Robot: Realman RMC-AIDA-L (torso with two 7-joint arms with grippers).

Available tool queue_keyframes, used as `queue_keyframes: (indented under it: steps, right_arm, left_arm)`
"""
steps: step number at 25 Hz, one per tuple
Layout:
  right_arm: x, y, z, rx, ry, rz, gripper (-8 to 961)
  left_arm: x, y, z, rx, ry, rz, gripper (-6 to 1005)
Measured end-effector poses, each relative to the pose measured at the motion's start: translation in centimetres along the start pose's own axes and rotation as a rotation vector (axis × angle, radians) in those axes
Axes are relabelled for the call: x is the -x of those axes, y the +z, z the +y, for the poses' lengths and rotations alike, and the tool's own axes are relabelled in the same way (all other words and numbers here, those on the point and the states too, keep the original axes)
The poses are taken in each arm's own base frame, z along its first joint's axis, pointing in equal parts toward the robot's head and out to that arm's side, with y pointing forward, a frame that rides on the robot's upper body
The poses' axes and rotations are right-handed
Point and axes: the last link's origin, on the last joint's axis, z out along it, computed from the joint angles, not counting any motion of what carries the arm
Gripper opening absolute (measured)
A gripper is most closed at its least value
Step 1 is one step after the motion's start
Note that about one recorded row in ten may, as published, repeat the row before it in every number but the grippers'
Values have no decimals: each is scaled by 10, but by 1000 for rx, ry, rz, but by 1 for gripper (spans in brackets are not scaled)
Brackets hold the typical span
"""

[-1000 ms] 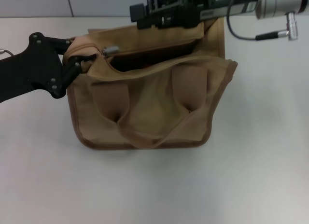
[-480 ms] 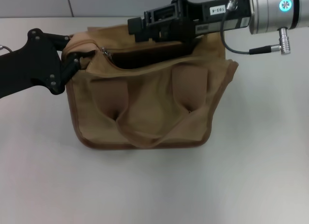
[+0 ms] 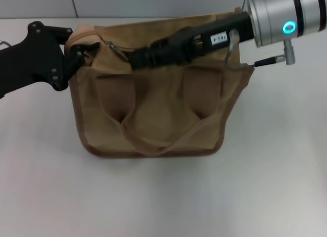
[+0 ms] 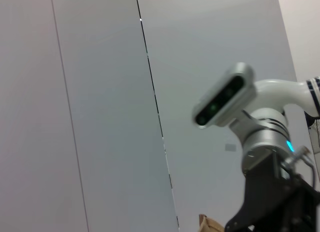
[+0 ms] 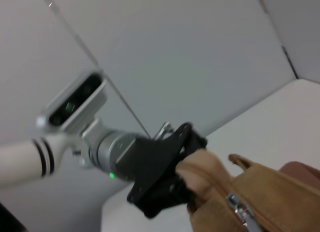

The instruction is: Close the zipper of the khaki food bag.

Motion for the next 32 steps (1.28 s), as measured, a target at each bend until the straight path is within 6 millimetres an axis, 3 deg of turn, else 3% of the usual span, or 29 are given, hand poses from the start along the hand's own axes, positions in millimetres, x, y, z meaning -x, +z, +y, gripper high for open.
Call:
queue_keyframes:
  steps: [9,16,23,32]
  right_arm:
    - [-3,3,3,-27,-177,-16,352]
    - [-5,10,-3,-68,-217,4,352]
    - [2,26,8,-44,-286,23,351]
    - [0,22,12,-43,-266,-6,336]
  left_arm:
    - [1,2,4,9,-10,7,-2]
    - [1,2,4,14,-10,9,-2]
    - [-1,4,4,25,-7,12,-2]
    - [-1,5,5,31,-10,17,-2]
